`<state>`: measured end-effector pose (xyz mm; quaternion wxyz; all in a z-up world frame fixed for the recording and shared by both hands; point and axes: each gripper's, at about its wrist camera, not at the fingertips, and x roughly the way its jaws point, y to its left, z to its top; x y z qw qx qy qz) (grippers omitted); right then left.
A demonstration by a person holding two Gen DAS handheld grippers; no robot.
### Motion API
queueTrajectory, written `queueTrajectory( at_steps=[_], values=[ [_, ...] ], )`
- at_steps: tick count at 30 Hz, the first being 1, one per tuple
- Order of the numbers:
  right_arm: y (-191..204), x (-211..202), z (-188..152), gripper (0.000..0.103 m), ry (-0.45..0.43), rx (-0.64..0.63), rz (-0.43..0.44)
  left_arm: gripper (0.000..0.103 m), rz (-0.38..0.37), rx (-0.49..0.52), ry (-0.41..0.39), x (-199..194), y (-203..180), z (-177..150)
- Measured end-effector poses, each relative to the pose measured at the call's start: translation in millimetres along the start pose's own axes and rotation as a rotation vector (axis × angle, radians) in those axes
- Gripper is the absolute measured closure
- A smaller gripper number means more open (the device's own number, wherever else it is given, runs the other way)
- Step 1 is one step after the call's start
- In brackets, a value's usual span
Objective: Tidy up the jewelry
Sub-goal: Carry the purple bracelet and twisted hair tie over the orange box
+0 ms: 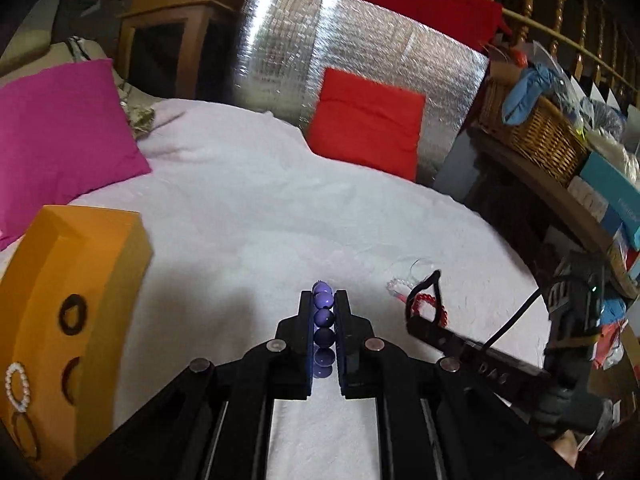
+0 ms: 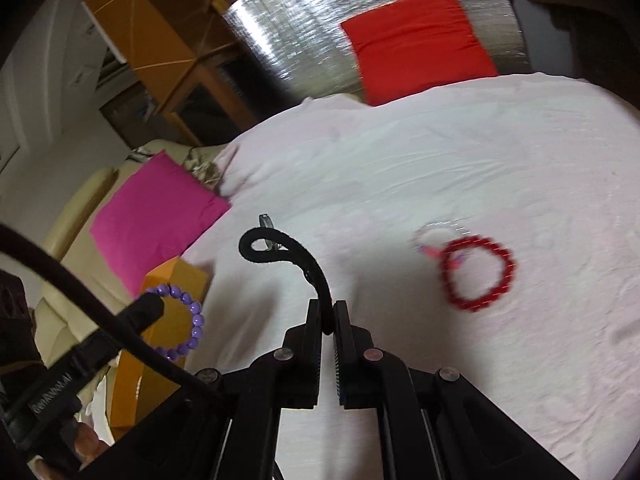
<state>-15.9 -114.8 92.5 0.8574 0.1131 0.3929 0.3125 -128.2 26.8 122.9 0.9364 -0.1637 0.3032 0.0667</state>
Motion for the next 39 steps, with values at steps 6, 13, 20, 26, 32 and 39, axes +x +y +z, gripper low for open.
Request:
queueTrajectory(
  at_steps=[6,13,20,26,32,39],
  values=[
    [38,12,-10,0.097,0.016,-0.045,0.072,0.093,0.047,-0.083,-0.050,-33,43,5],
    [105,32,-20,0.097,0.048,-0.143,0.146,0.093,0.133,-0.173,-0.091,-77,108,7],
    [177,60,-22,0.097,0.088,-0.234,0.187,0.093,0.242,-0.274,-0.131,-112,185,9],
    [232,88,-23,0.097,0.132,-0.316,0.187,0.093,0.310,-0.342,-0.098,-110,235,0],
    [277,134,-26,0.097,0.210,-0.396,0.131,0.093,0.299,-0.376,0.005,-72,258,-12],
    [297,188,-23,0.097,0.301,-0.447,0.024,0.093,0.297,-0.373,0.100,-33,268,-12]
  ],
)
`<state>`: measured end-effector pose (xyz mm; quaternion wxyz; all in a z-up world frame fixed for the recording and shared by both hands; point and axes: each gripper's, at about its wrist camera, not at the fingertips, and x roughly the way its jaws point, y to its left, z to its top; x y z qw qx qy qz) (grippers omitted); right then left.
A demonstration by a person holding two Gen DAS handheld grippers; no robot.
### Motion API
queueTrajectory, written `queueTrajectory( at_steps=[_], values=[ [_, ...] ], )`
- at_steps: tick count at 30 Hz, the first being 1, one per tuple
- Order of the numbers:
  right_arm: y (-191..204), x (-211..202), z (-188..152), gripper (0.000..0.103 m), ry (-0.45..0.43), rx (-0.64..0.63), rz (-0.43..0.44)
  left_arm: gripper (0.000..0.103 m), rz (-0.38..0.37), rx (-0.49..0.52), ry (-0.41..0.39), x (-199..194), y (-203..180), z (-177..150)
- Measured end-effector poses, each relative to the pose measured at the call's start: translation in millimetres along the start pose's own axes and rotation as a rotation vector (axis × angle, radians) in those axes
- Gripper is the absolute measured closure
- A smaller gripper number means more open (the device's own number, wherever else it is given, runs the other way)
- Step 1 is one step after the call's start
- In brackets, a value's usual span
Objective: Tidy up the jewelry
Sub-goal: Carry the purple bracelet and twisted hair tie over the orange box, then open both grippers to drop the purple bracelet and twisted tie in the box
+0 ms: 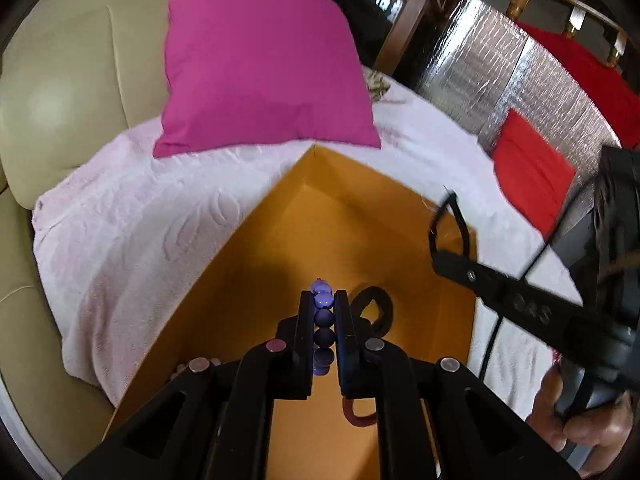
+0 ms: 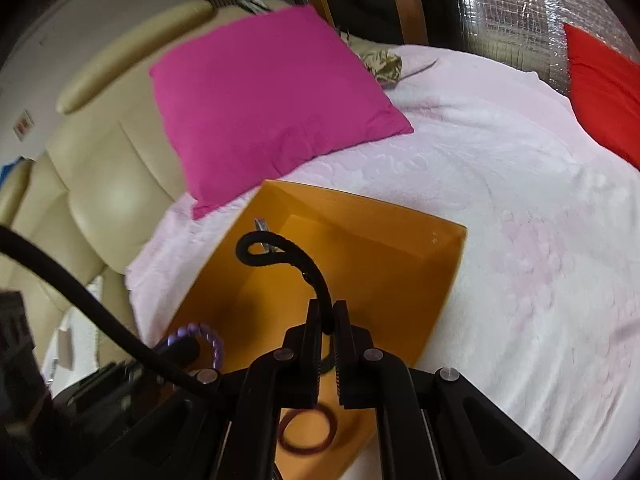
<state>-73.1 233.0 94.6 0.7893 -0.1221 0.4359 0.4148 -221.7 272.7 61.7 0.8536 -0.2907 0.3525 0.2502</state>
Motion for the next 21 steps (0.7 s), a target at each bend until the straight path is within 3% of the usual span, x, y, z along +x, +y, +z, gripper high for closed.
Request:
queueTrajectory(
  at_steps=[7,8,10,11,12,13,19,21],
  values=[
    [-8,45,21,0.096,0.086,0.039,-0.065,0.092,0.034,0.001,0.097,32,5,-1],
    [-10,49,23,0.093,0.088,0.043,-0.056,0.087,0.035,0.001,0.105,34,5,-2],
    [-12,51,28,0.076,0.085,0.046,-0.073,0.065,0.054,0.007,0.114,36,7,-4],
    [-13,49,30,0.071,0.071,0.051,-0.080,0.050,0.060,0.004,0.110,36,8,-4],
    [-14,45,30,0.061,0.058,0.057,-0.069,0.048,0.060,0.002,0.099,33,8,-4],
    [-15,39,31,0.057,0.038,0.064,-0.051,0.048,0.063,0.002,0.091,31,9,-4],
    [-32,-13,22,0.057,-0.110,0.091,-0.017,0.043,0.087,0.006,0.028,4,7,-1],
    [-42,-33,14,0.057,-0.141,0.112,-0.015,0.036,0.092,0.022,-0.007,-11,0,0]
  ],
)
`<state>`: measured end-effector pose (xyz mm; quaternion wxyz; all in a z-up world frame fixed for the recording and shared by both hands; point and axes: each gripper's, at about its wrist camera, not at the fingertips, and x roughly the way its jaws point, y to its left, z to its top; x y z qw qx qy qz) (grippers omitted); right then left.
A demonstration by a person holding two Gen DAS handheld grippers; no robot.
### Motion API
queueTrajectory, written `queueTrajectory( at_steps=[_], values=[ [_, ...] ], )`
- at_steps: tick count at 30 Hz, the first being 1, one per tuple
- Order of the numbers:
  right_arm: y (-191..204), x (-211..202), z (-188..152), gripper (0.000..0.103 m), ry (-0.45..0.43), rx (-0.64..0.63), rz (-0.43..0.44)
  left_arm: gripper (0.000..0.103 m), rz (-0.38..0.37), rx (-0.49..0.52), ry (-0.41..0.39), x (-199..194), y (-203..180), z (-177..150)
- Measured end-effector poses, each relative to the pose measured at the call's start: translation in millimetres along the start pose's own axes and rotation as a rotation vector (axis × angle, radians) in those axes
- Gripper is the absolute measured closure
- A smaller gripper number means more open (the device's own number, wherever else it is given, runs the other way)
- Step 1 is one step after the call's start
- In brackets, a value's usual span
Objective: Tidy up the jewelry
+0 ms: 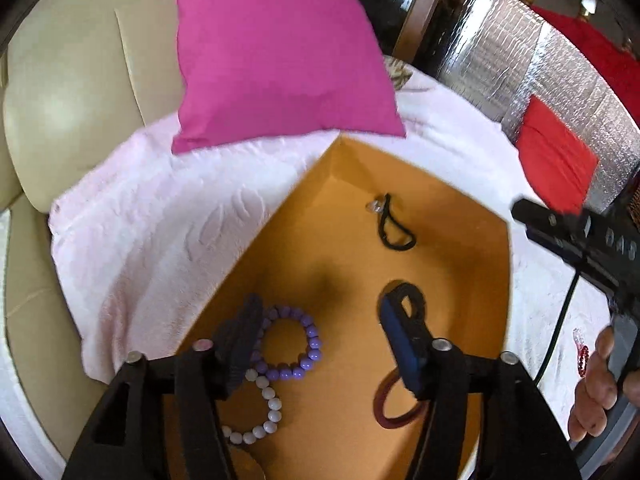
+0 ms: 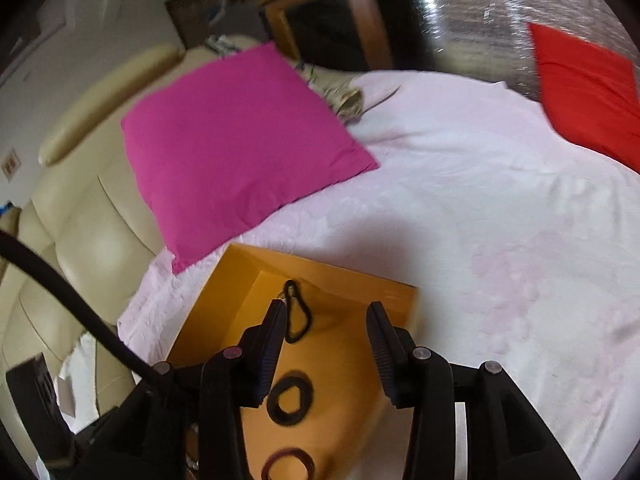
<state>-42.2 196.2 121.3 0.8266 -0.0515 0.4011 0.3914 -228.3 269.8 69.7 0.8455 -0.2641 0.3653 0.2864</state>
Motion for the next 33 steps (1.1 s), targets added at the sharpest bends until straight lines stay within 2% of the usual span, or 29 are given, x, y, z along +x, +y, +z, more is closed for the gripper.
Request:
queueTrajectory(
  at_steps=[7,15,18,21,25,27,28,30,33],
  values=[
    [-55,-62,-25,0.057,-0.036,0.099,-0.027,0.033,-0.012,0.080,-0.096,-52,-39,-3],
    [-150,-143,-81,0.057,-0.064,0.225,-0.108,0.028,-0.044,0.216,-0.135,-88,-115,-22],
    [-191,-175,-108,0.057,-0.087,0.291,-0.146,0.028,-0.054,0.264,-0.134,-90,-146,-32],
    [-228,-204,-132,0.057,-0.130,0.354,-0.184,0.027,-0.068,0.285,-0.170,-90,-177,-41],
    [-271,-231,-163,0.057,-0.224,0.471,-0.194,0.020,-0.104,0.335,-0.214,-85,-214,-61],
    [-291,-231,-170,0.059,-0.224,0.514,-0.188,0.018,-0.142,0.367,-0.219,-77,-235,-71],
    [-300,-231,-173,0.067,-0.216,0.532,-0.181,0.018,-0.155,0.378,-0.213,-72,-244,-75],
    [-312,-225,-172,0.073,-0.200,0.549,-0.188,0.017,-0.193,0.389,-0.194,-61,-262,-81],
    [-325,-216,-165,0.073,-0.179,0.542,-0.214,0.017,-0.247,0.393,-0.167,-41,-282,-87]
  ],
)
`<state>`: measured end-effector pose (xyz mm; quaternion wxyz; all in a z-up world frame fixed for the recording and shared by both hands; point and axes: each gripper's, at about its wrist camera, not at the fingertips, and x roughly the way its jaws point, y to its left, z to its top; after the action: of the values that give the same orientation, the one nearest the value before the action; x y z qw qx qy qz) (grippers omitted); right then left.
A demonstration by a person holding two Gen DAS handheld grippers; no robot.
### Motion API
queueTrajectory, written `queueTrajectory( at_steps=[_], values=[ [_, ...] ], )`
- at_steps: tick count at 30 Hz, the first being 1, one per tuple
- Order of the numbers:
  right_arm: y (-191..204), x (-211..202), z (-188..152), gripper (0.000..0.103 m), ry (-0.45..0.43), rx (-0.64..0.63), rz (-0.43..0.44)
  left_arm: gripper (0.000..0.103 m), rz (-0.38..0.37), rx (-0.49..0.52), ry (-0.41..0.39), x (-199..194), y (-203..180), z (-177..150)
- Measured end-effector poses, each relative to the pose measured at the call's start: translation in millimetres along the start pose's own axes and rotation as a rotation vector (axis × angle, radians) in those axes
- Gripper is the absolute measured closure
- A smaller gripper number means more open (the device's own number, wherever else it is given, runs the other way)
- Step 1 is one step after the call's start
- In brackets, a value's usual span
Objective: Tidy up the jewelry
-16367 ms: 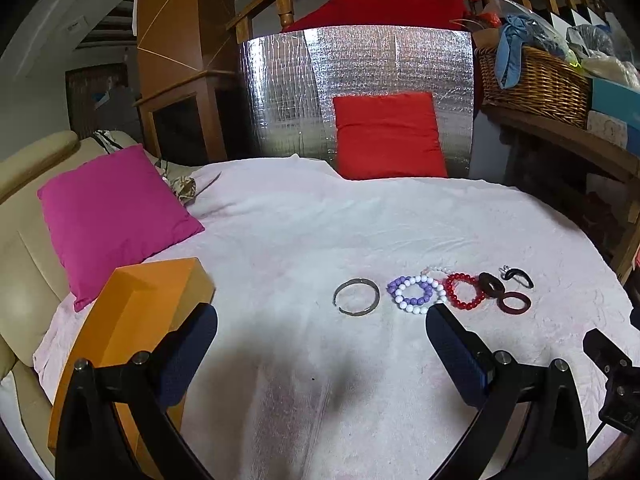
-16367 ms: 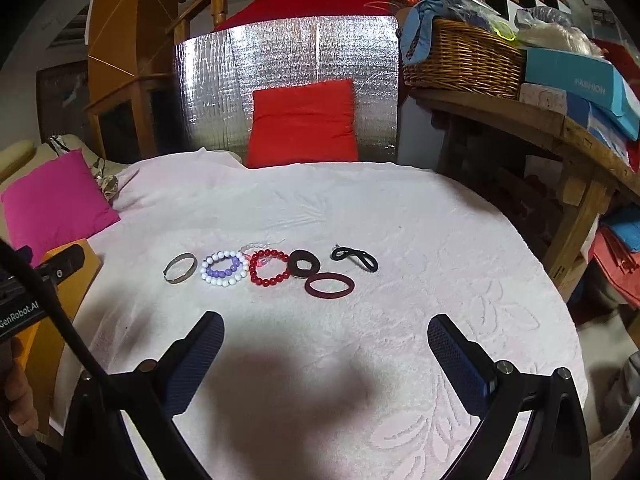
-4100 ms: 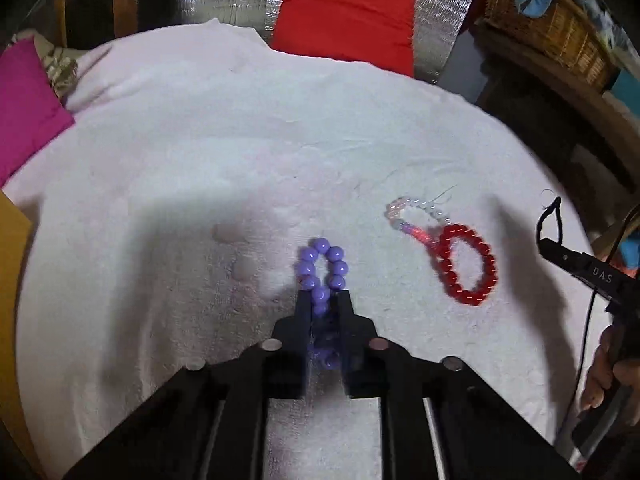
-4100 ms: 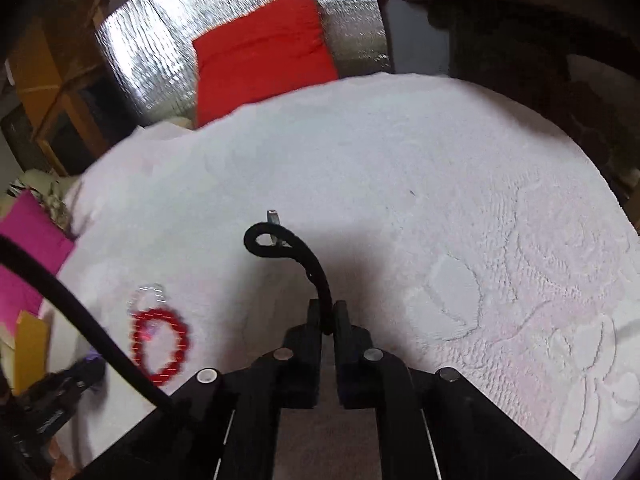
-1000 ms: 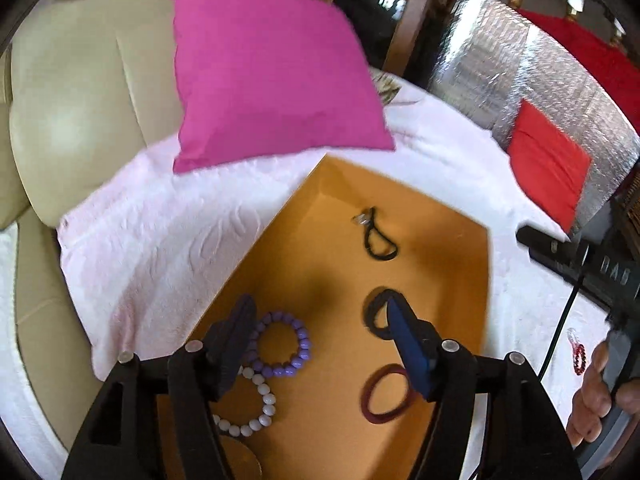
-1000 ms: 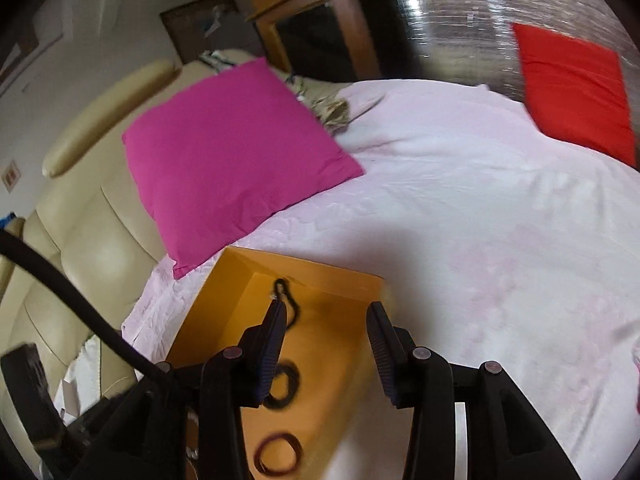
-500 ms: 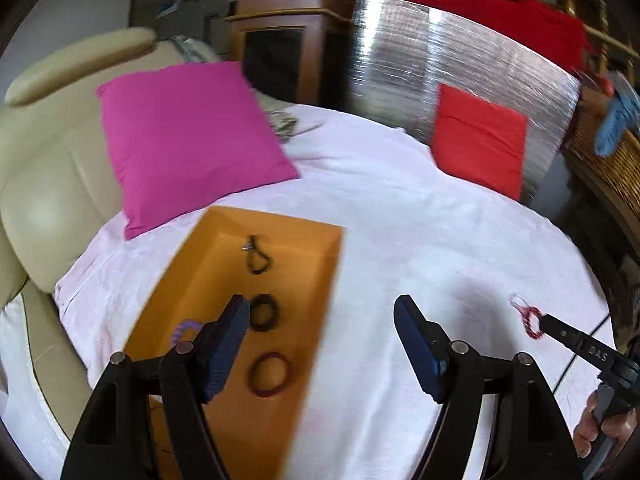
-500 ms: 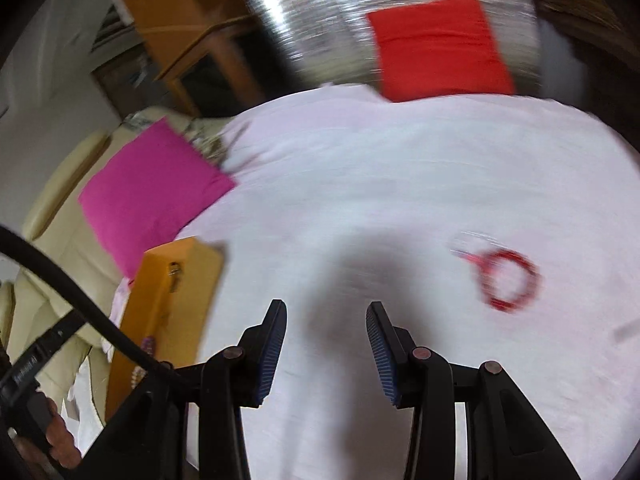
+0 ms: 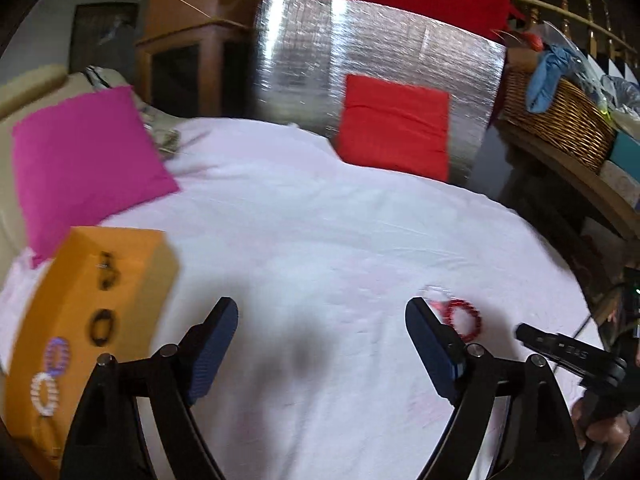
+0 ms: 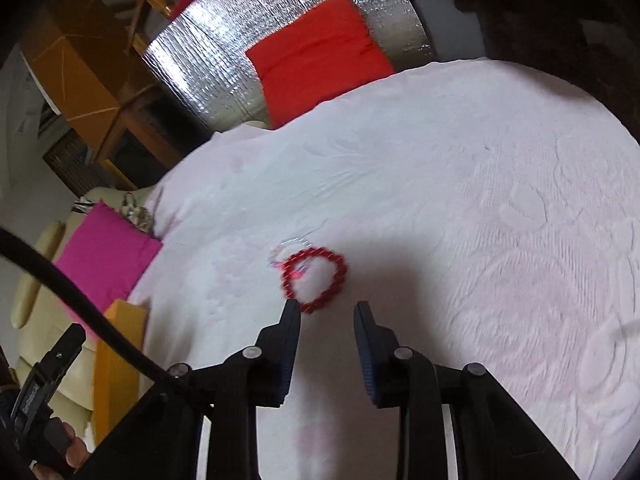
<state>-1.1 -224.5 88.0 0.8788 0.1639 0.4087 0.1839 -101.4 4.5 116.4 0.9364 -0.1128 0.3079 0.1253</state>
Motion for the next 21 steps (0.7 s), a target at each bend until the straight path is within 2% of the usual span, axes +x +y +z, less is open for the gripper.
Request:
queueTrajectory(
  at_steps=[4,6,8,12,14,15,17,21],
  values=[
    [-5,26,9,0.073,0.031,0.017,-0.021,0.017,-0.035,0.020,-0.001,31,-10,-10],
    [-6,38,13,0.073,0.043,0.017,-0.040,0.017,-0.039,0.005,0.072,47,-12,-13],
    [-4,51,15,0.073,0.061,0.011,-0.048,0.017,-0.064,-0.024,0.103,59,-10,-8],
    [7,71,15,0.072,0.061,-0.061,-0.116,0.017,-0.034,-0.002,0.077,70,-14,0],
    [17,72,13,0.083,0.034,-0.140,-0.166,0.017,-0.037,0.030,0.085,77,-17,1],
    [19,74,12,0.092,0.034,-0.166,-0.189,0.017,-0.031,0.049,0.087,81,-20,1],
    [17,71,10,0.092,0.029,-0.176,-0.194,0.017,-0.022,0.076,0.094,87,-25,0],
    [6,53,9,0.092,0.034,-0.131,-0.186,0.017,-0.048,0.100,0.110,102,-36,0]
  ],
)
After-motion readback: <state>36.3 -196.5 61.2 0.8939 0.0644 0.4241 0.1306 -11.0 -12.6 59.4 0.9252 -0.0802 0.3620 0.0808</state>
